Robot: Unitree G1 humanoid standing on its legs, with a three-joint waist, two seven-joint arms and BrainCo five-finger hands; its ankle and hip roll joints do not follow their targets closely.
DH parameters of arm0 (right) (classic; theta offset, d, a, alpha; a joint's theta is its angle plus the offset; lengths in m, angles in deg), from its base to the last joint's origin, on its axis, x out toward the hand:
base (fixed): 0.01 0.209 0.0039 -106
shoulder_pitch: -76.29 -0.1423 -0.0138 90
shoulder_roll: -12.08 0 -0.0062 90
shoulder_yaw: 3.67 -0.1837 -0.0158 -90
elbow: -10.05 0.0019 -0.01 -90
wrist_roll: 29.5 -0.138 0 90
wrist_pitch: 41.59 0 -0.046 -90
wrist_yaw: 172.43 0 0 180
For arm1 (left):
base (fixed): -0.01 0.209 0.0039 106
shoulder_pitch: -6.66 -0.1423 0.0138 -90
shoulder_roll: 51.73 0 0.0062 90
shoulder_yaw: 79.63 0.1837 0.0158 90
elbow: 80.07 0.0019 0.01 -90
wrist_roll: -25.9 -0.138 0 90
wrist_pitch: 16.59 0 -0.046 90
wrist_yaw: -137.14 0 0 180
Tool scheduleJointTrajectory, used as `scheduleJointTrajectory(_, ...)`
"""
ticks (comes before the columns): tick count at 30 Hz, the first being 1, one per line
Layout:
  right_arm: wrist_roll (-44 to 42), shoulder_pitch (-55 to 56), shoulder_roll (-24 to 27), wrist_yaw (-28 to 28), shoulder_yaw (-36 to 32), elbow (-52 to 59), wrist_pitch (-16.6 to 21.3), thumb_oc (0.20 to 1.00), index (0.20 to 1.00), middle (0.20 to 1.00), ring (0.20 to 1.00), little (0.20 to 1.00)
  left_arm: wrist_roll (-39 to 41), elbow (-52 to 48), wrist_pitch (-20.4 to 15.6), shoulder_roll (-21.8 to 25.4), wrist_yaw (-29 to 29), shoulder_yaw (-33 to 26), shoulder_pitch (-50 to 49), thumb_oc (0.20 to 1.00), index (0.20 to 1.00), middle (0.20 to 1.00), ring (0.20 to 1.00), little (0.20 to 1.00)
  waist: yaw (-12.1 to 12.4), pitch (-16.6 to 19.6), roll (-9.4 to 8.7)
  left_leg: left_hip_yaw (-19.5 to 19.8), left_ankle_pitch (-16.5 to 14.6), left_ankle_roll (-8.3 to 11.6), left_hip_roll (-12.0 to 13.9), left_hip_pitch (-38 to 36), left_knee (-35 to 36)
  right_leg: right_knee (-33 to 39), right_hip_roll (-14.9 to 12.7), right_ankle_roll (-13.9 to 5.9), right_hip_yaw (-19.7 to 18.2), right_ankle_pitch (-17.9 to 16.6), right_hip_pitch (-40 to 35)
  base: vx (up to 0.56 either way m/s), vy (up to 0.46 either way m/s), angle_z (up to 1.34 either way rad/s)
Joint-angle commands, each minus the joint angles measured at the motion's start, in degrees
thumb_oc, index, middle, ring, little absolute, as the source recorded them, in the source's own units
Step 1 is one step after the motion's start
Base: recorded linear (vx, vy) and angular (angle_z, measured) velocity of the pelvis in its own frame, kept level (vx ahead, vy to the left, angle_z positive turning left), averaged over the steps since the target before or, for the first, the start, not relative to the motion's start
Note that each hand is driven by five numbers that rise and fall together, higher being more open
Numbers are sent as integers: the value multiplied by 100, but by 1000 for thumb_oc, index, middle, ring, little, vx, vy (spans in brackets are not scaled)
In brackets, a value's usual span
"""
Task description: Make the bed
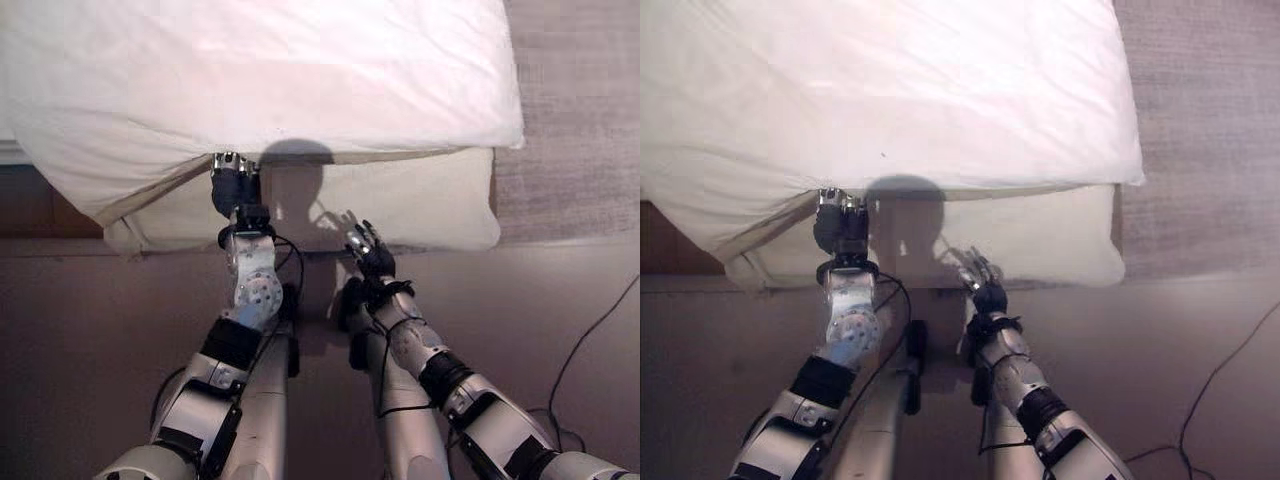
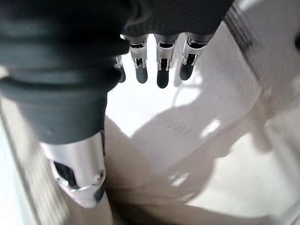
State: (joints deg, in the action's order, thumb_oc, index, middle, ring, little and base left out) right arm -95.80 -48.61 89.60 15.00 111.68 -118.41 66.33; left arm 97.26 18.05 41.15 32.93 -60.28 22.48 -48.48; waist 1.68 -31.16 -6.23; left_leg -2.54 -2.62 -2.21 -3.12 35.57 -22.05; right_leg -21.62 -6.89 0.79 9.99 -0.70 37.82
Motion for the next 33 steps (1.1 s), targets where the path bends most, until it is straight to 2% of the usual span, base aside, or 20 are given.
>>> scheduleJointTrajectory(1, -1025, -176, -80, -283, -278, 378, 353, 1000, 1000, 1000, 1000, 1000, -440, -936, -277, -153, 293, -110, 8, 200, 200, 200, 200, 200, 300, 223, 657, 191, 247, 349, -19, 138, 354, 108, -506, -867, 63, -232, -42, 28, -20, 8)
scheduleJointTrajectory(8, -1304, -697, -17, -118, -726, 612, 714, 1000, 1000, 1000, 1000, 1000, -673, -1122, -391, 39, 59, -389, -158, 200, 200, 200, 200, 200, 569, 154, 863, 311, 226, 308, -160, 174, 307, -25, -633, -882, 204, -150, -75, 31, 2, 20)
scheduleJointTrajectory(10, -1300, -699, -17, -112, -729, 615, 714, 1000, 1000, 1000, 1000, 1000, -684, -1128, -390, 38, 47, -386, -156, 200, 200, 200, 200, 200, 569, 152, 863, 313, 225, 307, -162, 176, 304, -30, -636, -883, 205, -147, -73, 18, 24, 15)
scheduleJointTrajectory(12, -1277, -819, 104, 72, -1050, 860, 952, 1000, 1000, 1000, 1000, 1000, -965, -1180, -431, 209, -157, -580, -280, 200, 200, 200, 200, 200, 661, 184, 896, 311, 182, 291, -186, 227, 217, -140, -687, -887, 246, -85, -26, 48, 49, 18)
scheduleJointTrajectory(14, -1204, -833, 129, 156, -1157, 963, 1019, 1000, 1000, 1000, 1000, 1000, -1051, -1161, -447, 246, -248, -686, -336, 200, 200, 200, 200, 200, 687, 217, 892, 305, 159, 272, -203, 239, 184, -134, -694, -889, 241, -78, -26, 31, 38, 5)
scheduleJointTrajectory(21, -991, -1054, 439, 384, -1566, 1140, 1181, 1000, 1000, 1000, 1000, 1000, -1340, -1093, -459, 416, -504, -1052, -451, 200, 200, 200, 200, 200, 693, 300, 889, 244, 68, 214, -204, 322, 79, -212, -729, -889, 178, -43, 100, 11, 39, 0)
scheduleJointTrajectory(26, -744, -1096, 793, 599, -1965, 1187, 1293, 1000, 1000, 1000, 1000, 1000, -1530, -939, -481, 547, -729, -1347, -505, 200, 200, 200, 200, 200, 639, 395, 825, 185, 37, 184, -190, 369, 84, -187, -717, -898, 128, -55, 181, 6, 41, -4)
scheduleJointTrajectory(30, -611, -1035, 1003, 715, -2199, 1209, 1311, 1000, 1000, 1000, 1000, 1000, -1615, -917, -484, 637, -782, -1489, -551, 200, 200, 200, 200, 200, 609, 417, 794, 168, 67, 173, -194, 413, 96, -159, -715, -902, 119, -92, 229, -1, 16, -3)
scheduleJointTrajectory(33, -486, -946, 1340, 843, -2453, 868, 1235, 1000, 1000, 1000, 1000, 1000, -1660, -839, -498, 722, -815, -1635, -607, 200, 200, 200, 200, 200, 572, 442, 766, 163, 22, 166, -194, 393, 125, -138, -714, -927, 97, -77, 218, 0, 0, 0)
